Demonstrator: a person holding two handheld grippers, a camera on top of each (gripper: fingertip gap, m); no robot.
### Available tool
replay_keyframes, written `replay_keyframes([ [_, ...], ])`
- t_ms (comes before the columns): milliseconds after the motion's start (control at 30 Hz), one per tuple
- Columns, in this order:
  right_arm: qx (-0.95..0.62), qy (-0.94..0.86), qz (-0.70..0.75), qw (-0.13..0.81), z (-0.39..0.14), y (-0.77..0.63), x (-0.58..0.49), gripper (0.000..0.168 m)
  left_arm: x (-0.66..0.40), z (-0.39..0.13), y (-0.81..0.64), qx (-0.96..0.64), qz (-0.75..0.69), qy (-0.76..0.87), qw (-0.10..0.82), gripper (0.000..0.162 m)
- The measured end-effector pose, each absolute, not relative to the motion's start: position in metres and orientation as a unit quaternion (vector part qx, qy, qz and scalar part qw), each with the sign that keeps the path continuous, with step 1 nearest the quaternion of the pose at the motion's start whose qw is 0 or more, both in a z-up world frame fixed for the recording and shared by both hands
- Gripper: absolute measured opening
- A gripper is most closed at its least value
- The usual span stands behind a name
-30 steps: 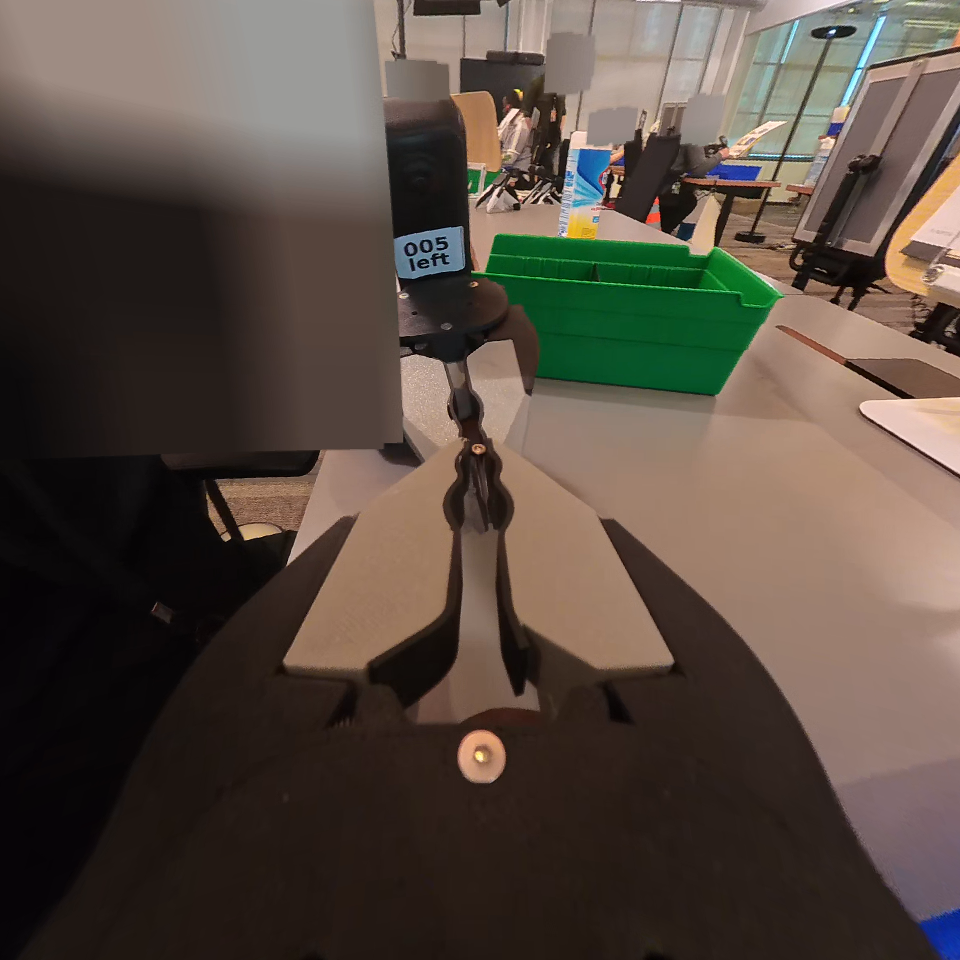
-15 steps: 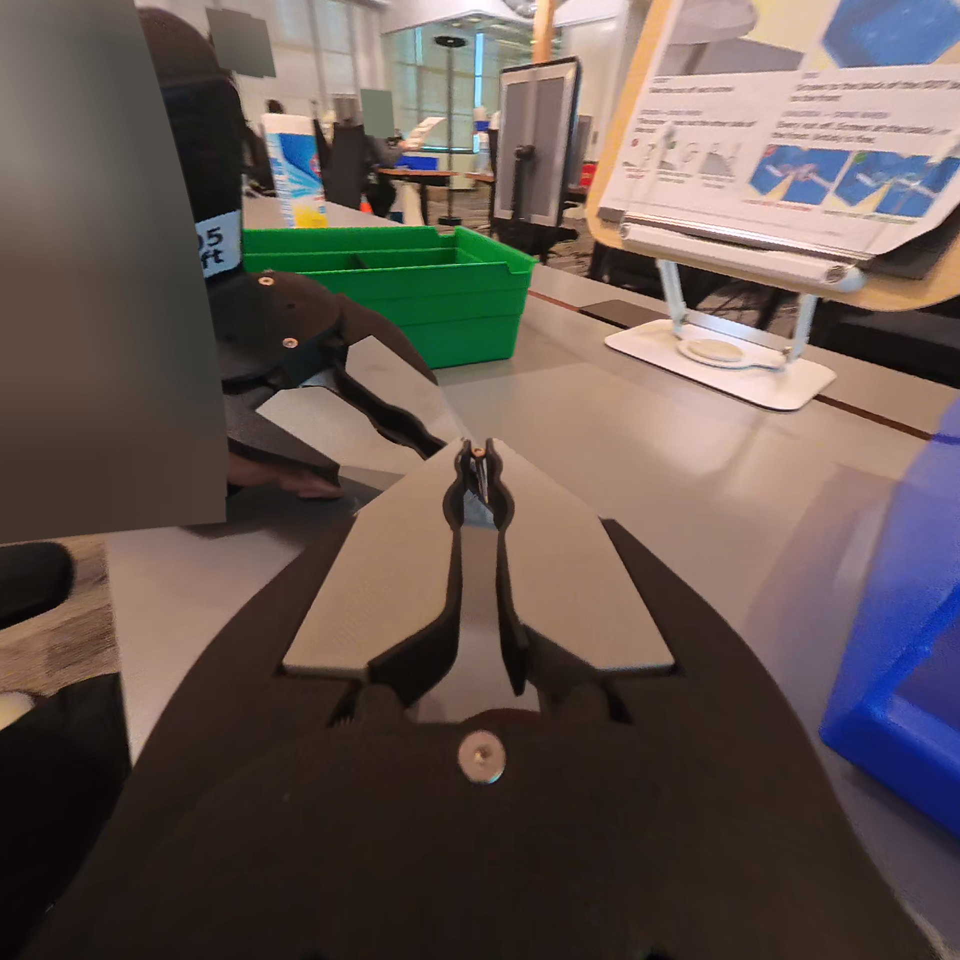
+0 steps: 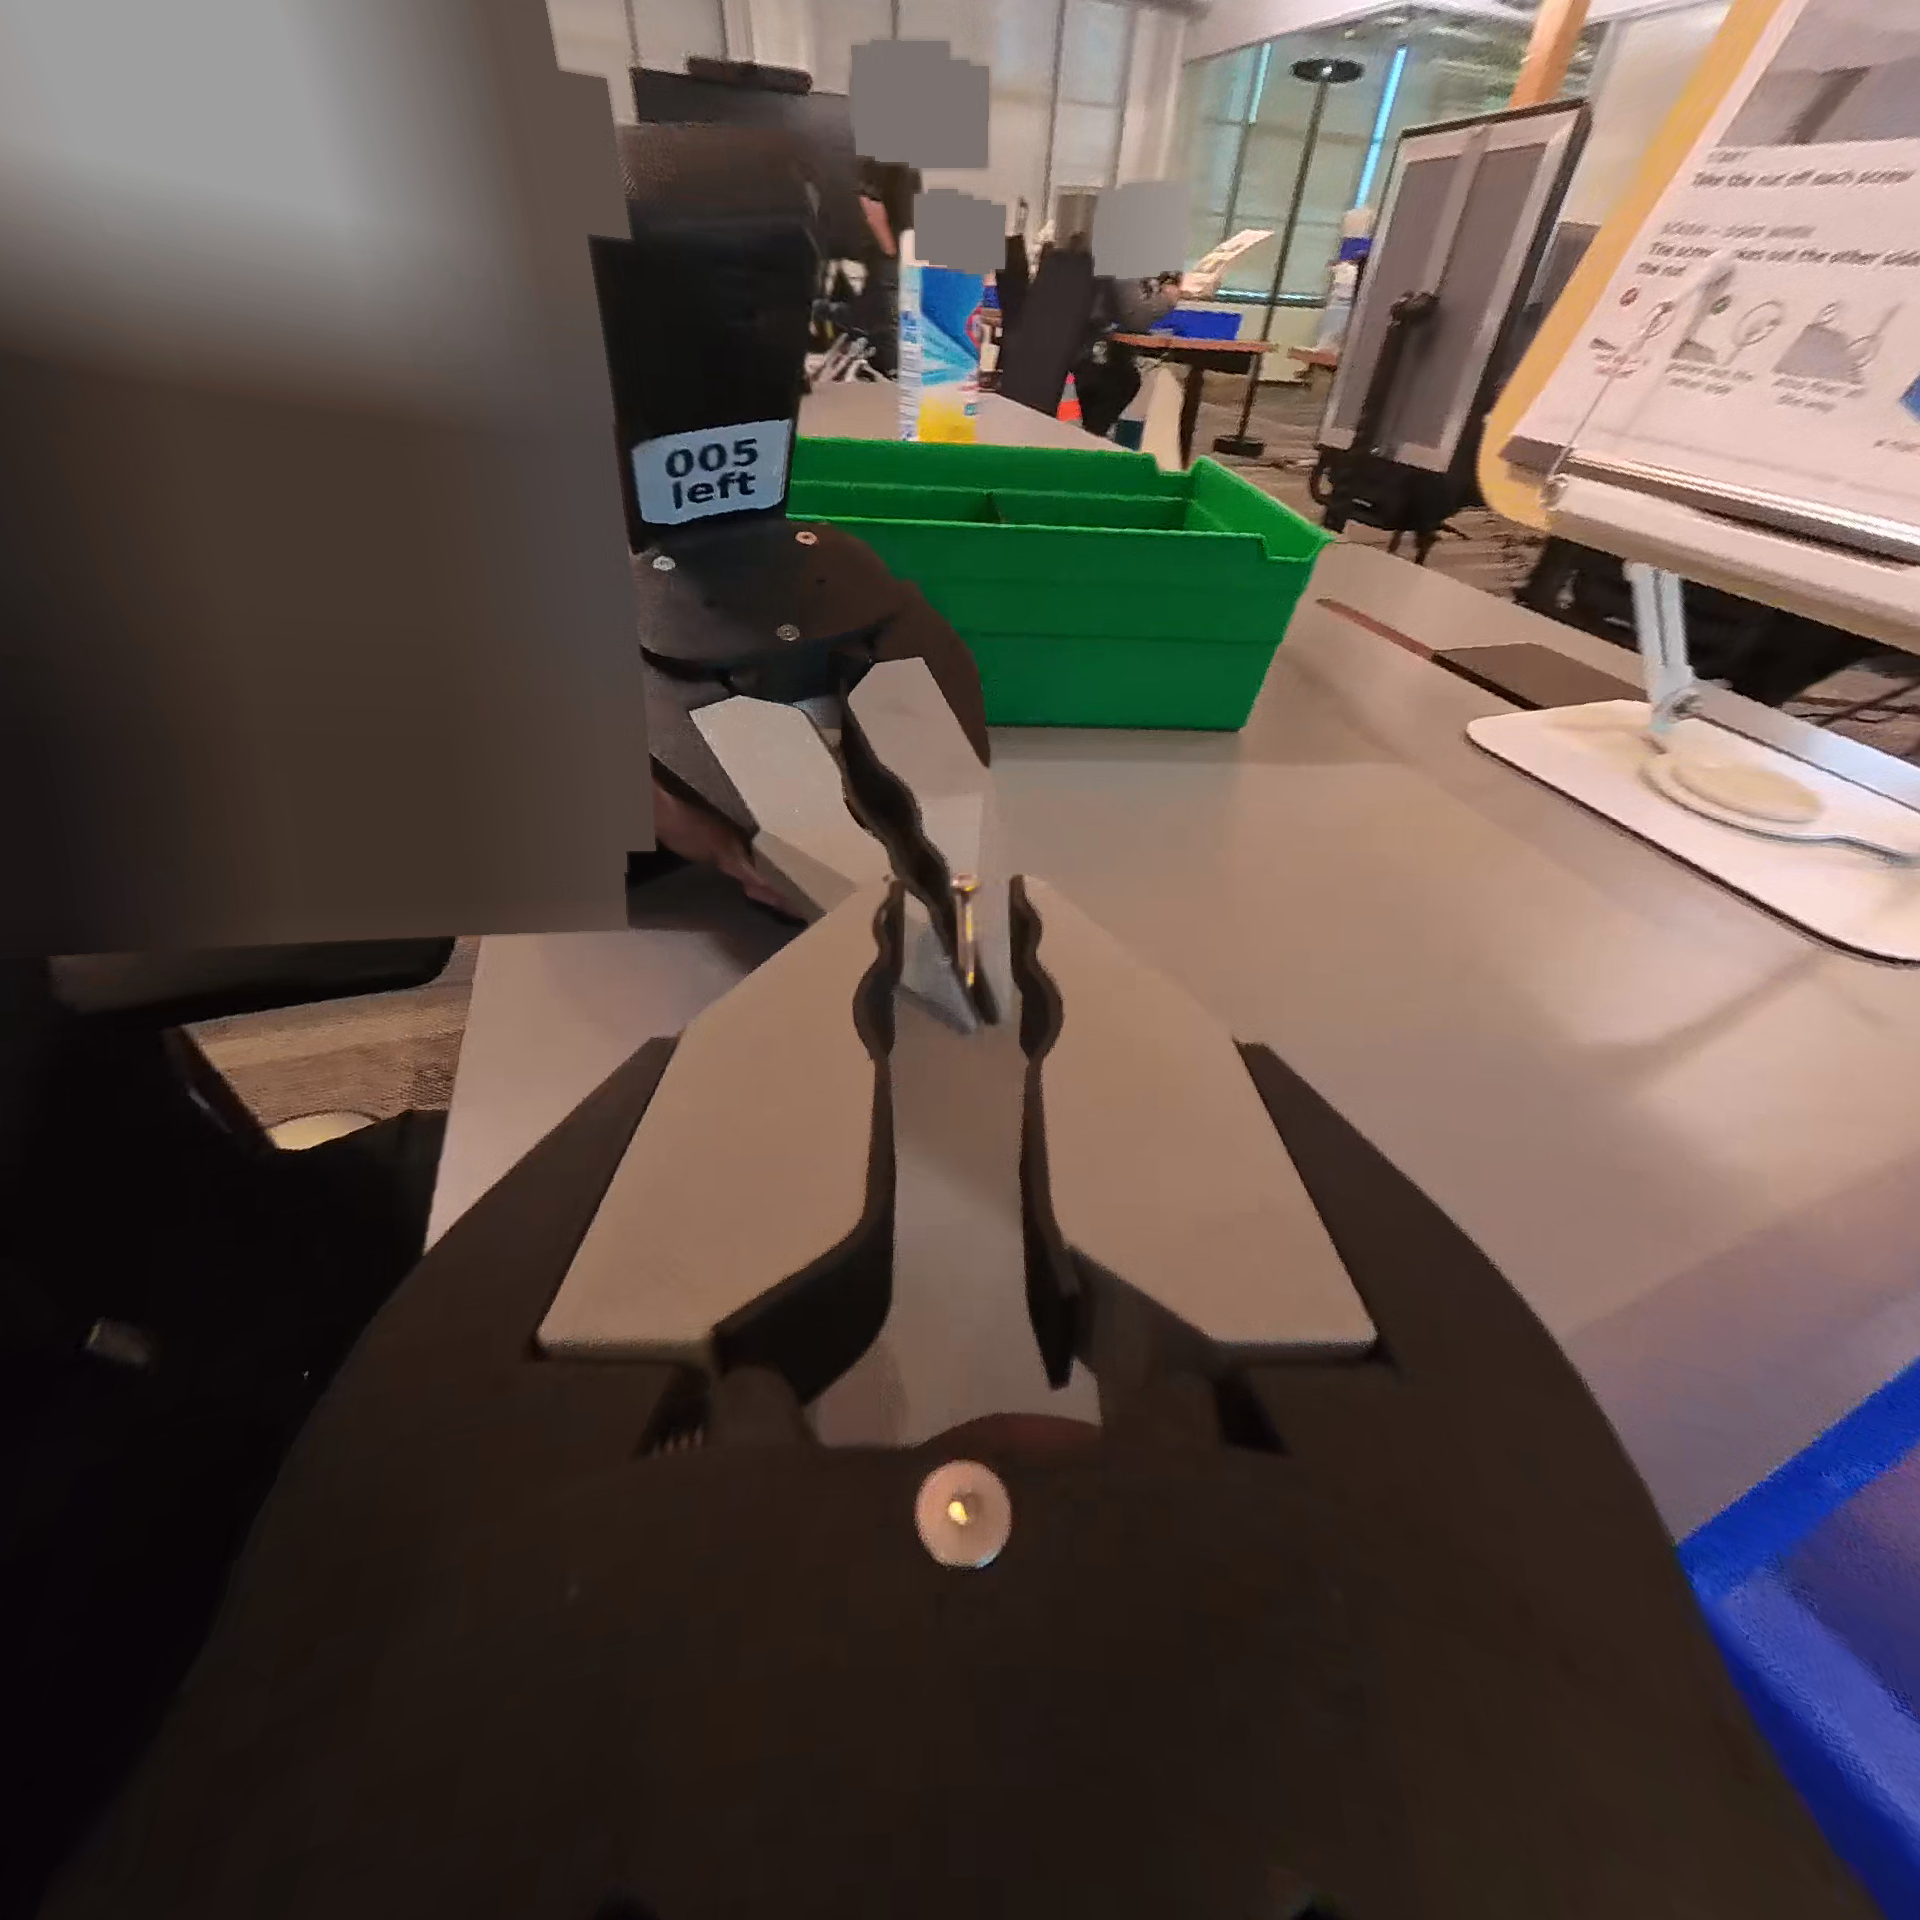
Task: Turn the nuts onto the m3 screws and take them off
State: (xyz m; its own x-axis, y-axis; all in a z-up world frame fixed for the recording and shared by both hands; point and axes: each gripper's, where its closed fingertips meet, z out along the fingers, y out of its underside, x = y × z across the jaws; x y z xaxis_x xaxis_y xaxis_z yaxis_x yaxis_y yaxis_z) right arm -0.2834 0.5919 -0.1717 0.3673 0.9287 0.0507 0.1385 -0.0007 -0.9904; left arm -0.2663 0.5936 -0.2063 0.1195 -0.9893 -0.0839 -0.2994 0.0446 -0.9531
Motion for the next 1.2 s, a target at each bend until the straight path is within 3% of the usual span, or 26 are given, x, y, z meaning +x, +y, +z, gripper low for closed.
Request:
replay_keyframes([
  [300,-0.572,-0.501,0.408,0.506,-0.172,0.577,-0.301,0.008,-0.262,-0.202,0.577,-0.549,-0.389,0.575,0.465,0.000],
  [867,-0.584,-0.485,0.374,0.532,-0.173,0.582,-0.293,0.002,-0.264,-0.203,0.582,-0.557,-0.378,0.568,0.473,0.000],
  [1200,-0.616,-0.451,0.328,0.557,-0.173,0.595,-0.282,0.007,-0.268,-0.205,0.597,-0.582,-0.355,0.551,0.482,0.000],
])
